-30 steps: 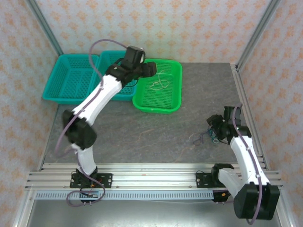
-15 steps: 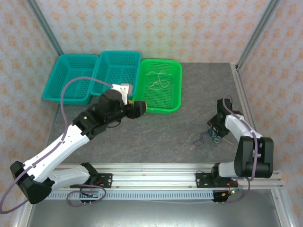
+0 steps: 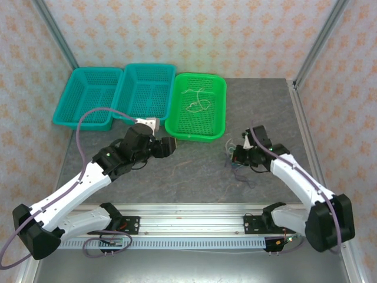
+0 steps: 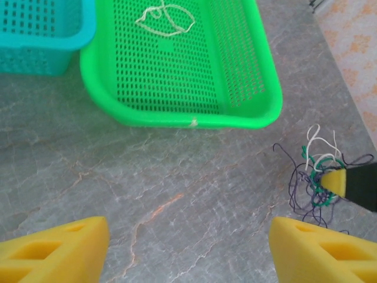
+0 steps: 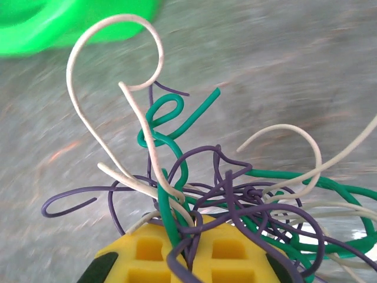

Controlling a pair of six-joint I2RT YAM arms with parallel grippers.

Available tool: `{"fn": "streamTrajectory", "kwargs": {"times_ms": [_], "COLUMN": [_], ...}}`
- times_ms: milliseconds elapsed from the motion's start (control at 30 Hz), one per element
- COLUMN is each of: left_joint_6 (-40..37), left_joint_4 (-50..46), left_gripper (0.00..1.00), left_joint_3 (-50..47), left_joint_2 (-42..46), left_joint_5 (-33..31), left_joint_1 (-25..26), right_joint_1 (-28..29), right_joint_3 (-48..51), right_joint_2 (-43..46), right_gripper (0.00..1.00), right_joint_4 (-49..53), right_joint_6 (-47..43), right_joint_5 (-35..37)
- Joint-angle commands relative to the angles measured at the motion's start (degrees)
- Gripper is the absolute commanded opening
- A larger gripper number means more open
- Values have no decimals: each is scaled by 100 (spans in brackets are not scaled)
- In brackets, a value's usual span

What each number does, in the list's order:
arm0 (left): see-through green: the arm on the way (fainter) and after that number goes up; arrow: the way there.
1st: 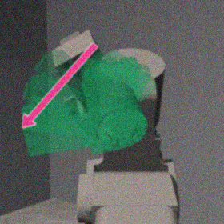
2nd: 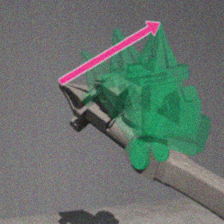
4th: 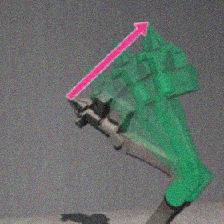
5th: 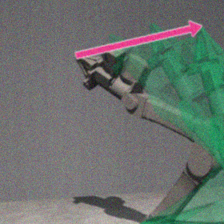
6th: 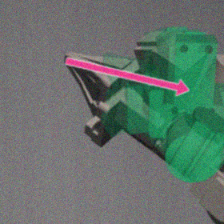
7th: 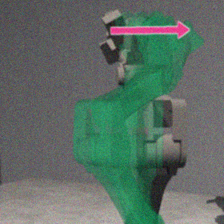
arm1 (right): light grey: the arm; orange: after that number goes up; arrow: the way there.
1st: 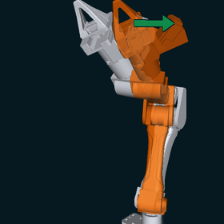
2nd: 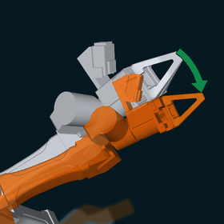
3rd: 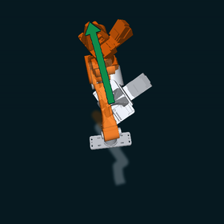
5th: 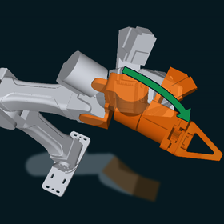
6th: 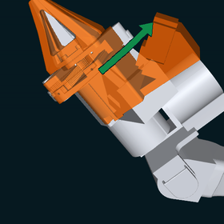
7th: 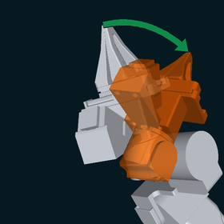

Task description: Untangle the cables

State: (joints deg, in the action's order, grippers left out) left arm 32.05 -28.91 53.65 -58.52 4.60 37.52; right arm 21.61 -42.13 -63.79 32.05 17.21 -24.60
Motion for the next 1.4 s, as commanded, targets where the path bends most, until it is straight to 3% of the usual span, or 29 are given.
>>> {"fn": "streamTrajectory", "kwargs": {"times_ms": [0, 200, 300, 400, 500, 667, 767, 833, 1033, 1133, 1233, 1367], "left_joint_6": [391, 788, 1057, 1196, 1275, 1130, 1079, 1036, 1029, 1219, 1310, 1304], "left_joint_4": [20, 504, 920, 962, 1030, 1200, 1182, 1286, 1110, 1099, 1282, 1258], "left_gripper": [73, 76, 76, 76, 76, 74, 67, 61, 52, 34, 22, 22], "left_joint_3": [-183, -493, -864, -1114, -1240, -1035, -848, -780, -497, -532, -692, -769], "left_joint_2": [64, -287, -319, -333, -394, -908, -1387, -1702, -2558, -2739, -2734, -2848], "left_joint_5": [39, 765, 893, 755, 804, 1125, 1071, 1100, 1048, 961, 969, 1037], "left_joint_1": [45, 53, 54, 58, 54, 63, 71, 100, 168, 185, 208, 248], "right_joint_1": [807, 2111, 2496, 2585, 2594, 2584, 2578, 2551, 2540, 2539, 2537, 2555], "right_joint_3": [89, -332, -665, -889, -713, -129, 283, 564, 764, 708, 713, 683], "right_joint_2": [64, -1052, -1791, -2130, -1739, -466, 303, 654, 728, 568, 463, 144], "right_gripper": [0, 0, 3, 33, 45, 46, 47, 49, 51, 51, 51, 51], "right_joint_4": [-440, -1214, -1188, -1065, -1269, -1755, -1967, -2107, -2044, -1920, -2041, -2411], "right_joint_6": [-220, -462, -592, -544, -431, -122, 720, 1113, 1442, 1525, 1649, 1753], "right_joint_5": [-118, -248, -148, -61, 72, 638, 1966, 2321, 1955, 1862, 1720, 1165]}}
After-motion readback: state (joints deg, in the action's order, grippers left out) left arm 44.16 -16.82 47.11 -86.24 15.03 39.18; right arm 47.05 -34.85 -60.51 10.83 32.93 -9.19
